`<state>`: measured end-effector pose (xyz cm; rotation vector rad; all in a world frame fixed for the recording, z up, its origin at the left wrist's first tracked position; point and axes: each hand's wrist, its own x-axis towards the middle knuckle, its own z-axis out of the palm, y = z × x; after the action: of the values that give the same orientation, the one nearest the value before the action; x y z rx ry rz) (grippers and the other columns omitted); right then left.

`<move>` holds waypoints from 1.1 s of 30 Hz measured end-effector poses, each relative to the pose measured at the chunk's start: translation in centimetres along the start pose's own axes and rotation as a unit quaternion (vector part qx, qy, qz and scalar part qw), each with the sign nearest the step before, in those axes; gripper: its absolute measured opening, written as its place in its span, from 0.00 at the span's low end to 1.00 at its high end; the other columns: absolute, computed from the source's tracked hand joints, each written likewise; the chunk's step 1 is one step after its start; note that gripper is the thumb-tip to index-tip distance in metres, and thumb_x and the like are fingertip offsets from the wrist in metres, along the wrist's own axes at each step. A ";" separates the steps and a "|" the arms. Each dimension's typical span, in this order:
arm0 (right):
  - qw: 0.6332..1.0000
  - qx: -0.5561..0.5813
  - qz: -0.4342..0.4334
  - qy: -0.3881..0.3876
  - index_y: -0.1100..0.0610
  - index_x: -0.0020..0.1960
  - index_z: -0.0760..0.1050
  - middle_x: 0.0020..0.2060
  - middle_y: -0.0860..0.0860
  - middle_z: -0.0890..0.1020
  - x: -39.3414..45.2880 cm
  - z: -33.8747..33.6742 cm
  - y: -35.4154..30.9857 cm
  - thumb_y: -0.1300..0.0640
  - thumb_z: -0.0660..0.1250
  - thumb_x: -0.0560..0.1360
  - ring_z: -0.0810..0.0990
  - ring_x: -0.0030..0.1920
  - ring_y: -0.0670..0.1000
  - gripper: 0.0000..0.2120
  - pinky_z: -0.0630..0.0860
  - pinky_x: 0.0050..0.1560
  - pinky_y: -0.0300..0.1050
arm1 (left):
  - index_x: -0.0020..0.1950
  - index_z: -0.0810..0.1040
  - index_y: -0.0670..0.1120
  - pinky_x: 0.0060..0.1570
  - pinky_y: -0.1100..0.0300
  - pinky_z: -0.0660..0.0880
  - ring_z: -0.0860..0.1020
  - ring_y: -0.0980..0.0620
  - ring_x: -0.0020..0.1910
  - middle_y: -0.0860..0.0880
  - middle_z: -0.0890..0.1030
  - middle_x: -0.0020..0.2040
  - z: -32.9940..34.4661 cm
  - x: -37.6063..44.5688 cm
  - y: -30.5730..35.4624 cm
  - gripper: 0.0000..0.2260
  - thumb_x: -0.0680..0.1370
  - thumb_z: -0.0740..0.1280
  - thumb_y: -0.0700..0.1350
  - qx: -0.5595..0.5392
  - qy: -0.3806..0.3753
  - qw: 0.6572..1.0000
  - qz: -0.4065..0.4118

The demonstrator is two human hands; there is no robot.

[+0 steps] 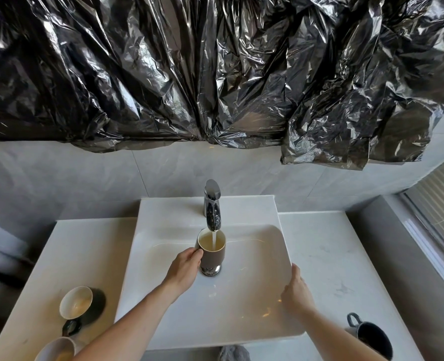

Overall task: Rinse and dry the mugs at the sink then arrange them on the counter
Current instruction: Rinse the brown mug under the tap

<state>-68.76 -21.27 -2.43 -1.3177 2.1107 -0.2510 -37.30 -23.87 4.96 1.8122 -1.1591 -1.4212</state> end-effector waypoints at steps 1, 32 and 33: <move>1.000 -0.002 0.000 0.000 0.54 0.76 0.59 0.58 0.62 0.80 0.0 0.0 0.0 0.69 0.58 0.74 0.80 0.57 0.63 0.32 0.68 0.48 0.47 | 0.37 0.68 0.47 0.42 0.54 0.65 0.67 0.49 0.35 0.50 0.70 0.34 0.0 0.0 -0.1 0.16 0.85 0.62 0.48 0.000 -0.001 1.000 -0.002; 1.000 0.011 0.001 -0.001 0.55 0.77 0.58 0.61 0.62 0.79 -0.2 -0.3 -0.2 0.69 0.58 0.72 0.79 0.60 0.64 0.34 0.74 0.55 0.52 | 0.38 0.68 0.46 0.39 0.52 0.65 0.71 0.45 0.40 0.52 0.73 0.34 -1.1 -1.2 0.8 0.16 0.83 0.62 0.51 0.316 0.086 0.936 0.129; 1.000 0.011 0.001 -0.002 0.55 0.77 0.58 0.61 0.63 0.79 -0.2 -0.3 -0.3 0.69 0.58 0.72 0.79 0.60 0.64 0.34 0.74 0.55 0.52 | 0.39 0.69 0.45 0.39 0.52 0.66 0.72 0.45 0.41 0.53 0.73 0.35 -1.3 -1.2 1.0 0.16 0.83 0.62 0.51 0.338 0.092 0.926 0.141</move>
<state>-68.66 -21.22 -2.01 -1.3026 2.0997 -0.2702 -36.47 -23.40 6.68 2.0381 -1.8712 -0.6999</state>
